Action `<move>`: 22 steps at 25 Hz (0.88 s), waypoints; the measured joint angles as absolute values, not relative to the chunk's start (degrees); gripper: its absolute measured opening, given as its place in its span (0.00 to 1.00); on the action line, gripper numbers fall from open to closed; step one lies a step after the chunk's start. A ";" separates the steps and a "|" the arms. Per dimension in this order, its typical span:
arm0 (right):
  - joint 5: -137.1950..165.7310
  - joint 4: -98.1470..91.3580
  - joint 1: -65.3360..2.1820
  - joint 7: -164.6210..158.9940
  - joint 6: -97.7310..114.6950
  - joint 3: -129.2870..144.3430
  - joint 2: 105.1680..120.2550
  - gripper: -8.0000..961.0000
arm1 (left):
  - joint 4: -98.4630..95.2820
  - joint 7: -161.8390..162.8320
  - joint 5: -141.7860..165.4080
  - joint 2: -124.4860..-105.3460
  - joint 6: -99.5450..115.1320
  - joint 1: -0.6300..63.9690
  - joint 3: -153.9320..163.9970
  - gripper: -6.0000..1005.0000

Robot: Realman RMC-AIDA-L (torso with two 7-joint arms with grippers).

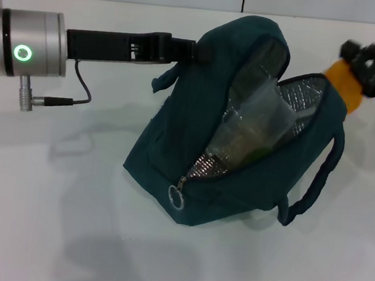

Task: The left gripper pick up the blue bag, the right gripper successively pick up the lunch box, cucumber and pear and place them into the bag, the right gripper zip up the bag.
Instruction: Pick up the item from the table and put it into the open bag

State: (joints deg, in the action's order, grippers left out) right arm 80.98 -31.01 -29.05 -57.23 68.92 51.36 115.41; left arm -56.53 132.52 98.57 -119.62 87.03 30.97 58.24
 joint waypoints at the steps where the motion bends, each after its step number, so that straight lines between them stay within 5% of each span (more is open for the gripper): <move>1: 80.38 -32.49 -28.29 -58.04 69.84 51.36 115.37 0.04 | -56.53 132.50 98.52 -119.62 87.05 30.96 58.26 0.08; 22: 73.82 -44.95 -29.92 -67.83 88.31 51.90 115.39 0.05 | -56.42 132.17 98.42 -119.62 86.99 31.12 58.10 0.08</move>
State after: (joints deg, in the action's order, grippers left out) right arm 73.82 -44.95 -29.92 -67.83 88.31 51.90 115.39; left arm -56.42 132.17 98.42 -119.62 86.99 31.12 58.10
